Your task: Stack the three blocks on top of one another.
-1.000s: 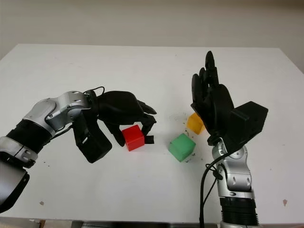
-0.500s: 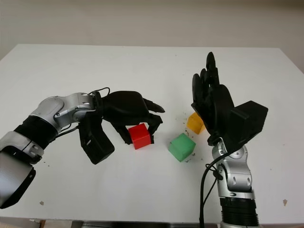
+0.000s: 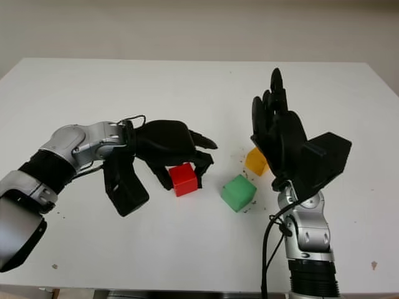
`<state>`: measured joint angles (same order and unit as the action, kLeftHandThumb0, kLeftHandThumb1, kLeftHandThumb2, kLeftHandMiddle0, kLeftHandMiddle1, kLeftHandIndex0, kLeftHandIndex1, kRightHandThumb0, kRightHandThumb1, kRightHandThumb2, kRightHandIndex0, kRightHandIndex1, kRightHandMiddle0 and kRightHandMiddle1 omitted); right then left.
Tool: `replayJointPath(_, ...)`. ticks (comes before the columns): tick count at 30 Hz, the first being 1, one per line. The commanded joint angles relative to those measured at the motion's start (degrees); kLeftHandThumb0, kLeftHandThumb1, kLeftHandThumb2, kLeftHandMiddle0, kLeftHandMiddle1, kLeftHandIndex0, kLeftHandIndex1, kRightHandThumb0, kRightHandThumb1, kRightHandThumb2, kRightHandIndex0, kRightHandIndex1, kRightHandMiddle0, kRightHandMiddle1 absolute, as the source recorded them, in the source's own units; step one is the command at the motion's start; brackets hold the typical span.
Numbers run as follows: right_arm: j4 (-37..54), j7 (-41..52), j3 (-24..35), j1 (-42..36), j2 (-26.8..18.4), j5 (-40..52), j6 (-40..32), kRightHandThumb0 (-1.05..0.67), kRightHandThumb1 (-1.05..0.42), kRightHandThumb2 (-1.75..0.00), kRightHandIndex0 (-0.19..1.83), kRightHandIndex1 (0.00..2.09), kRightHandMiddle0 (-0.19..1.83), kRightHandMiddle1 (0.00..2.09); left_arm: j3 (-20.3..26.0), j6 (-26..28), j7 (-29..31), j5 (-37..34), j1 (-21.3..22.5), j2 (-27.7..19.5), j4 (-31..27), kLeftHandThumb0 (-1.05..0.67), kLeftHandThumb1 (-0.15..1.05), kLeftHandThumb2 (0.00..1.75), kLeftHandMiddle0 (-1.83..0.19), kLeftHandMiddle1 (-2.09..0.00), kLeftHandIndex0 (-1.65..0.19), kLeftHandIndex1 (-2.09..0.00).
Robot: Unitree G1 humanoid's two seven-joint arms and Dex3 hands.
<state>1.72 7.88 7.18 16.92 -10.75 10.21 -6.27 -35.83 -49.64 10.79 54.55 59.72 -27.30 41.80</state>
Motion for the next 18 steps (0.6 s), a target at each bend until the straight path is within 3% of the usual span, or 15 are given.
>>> replayJointPath(1, 1.1, 0.2, -0.1, -0.3, 0.3, -0.1, 0.3, -0.72, -1.05, -0.59, -0.19, 0.0, -0.19, 0.0, -0.7, -0.4, -0.6, 0.7, 1.4, -1.1, -0.3, -0.75, 0.87, 0.05, -0.07, -0.04, -0.14, -0.6)
replayJointPath(4, 1.0, 0.3, -0.1, -0.4, 0.3, -0.1, 0.5, -0.72, -1.05, -0.59, -0.19, 0.0, -0.19, 0.0, -0.6, -0.5, -0.3, 0.6, 1.6, -1.5, -0.5, -0.78, 0.89, 0.05, 0.0, -0.05, -0.16, -0.29)
replayJointPath(8, 0.9, 0.6, -0.2, -0.5, 0.2, -0.3, 0.7, -0.72, -1.05, -0.6, -0.19, 0.0, -0.19, 0.0, 1.3, 2.5, 3.7, -1.6, 1.3, -3.0, -3.6, -0.86, 0.88, 0.05, 0.13, -0.02, 0.03, -0.1)
replayJointPath(15, 0.4, 0.5, -0.2, -0.5, 0.4, -0.9, 1.6, -0.72, -1.05, -0.6, -0.19, 0.0, -0.19, 0.0, 6.9, 7.1, 11.3, -10.4, -0.8, -6.7, -11.2, -0.89, 0.87, 0.05, 0.19, 0.0, 0.18, -0.02)
replayJointPath(18, 0.0, 1.0, 0.0, -0.1, -0.1, -1.0, 2.0, -0.73, -1.05, -0.6, -0.19, 0.0, -0.19, 0.0, 11.4, 11.0, 15.5, -16.8, -3.4, -9.3, -16.2, -0.84, 0.87, 0.05, 0.19, 0.0, 0.19, -0.01)
